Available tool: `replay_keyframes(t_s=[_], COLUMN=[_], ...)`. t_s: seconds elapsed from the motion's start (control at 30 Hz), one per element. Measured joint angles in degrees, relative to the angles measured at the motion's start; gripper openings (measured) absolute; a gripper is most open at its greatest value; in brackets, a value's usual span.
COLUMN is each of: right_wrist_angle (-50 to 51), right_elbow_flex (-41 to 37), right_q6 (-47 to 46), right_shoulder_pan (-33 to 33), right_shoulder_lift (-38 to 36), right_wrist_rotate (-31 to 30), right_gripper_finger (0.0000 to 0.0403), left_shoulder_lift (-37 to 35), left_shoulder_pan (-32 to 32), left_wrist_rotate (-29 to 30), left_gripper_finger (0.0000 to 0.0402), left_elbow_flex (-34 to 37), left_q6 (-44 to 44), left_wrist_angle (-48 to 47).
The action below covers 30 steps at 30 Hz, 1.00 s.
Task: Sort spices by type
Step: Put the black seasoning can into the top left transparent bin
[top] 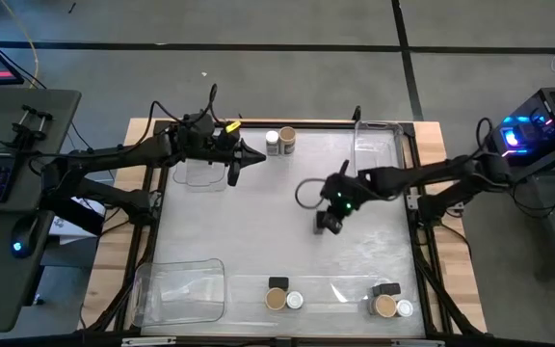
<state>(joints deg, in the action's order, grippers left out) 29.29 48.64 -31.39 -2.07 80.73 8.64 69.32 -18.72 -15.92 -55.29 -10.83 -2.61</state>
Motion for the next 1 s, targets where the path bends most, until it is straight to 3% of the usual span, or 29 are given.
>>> replay_keyframes(t_s=[0.27,0.5,0.63,0.83,1.0], right_wrist_angle=[-14.74,-17.98,-11.92,5.18,15.90], right_elbow_flex=[2.64,13.70,20.48,23.79,23.93], right_q6=[5.83,11.96,16.81,23.30,22.35], right_shoulder_pan=[-5.88,-8.10,-9.25,-11.81,-13.50], right_shoulder_lift=[8.93,17.83,17.72,9.31,0.14], right_wrist_rotate=[0.46,0.17,0.85,0.58,-2.61], right_gripper_finger=[0.0000,0.0000,0.0000,0.0000,0.0000], left_shoulder_lift=[0.00,0.00,-0.17,-1.84,2.44], left_shoulder_pan=[0.04,1.19,1.66,1.58,0.66], left_wrist_rotate=[0.00,-0.02,-2.20,-5.27,-4.96], left_gripper_finger=[0.0000,0.0000,0.0000,0.0003,0.0043], left_elbow_flex=[-0.04,-0.04,-0.04,-0.59,-9.03], left_q6=[-0.02,0.52,0.95,9.08,22.72], left_wrist_angle=[-0.05,-0.07,-0.78,-6.16,-22.62])
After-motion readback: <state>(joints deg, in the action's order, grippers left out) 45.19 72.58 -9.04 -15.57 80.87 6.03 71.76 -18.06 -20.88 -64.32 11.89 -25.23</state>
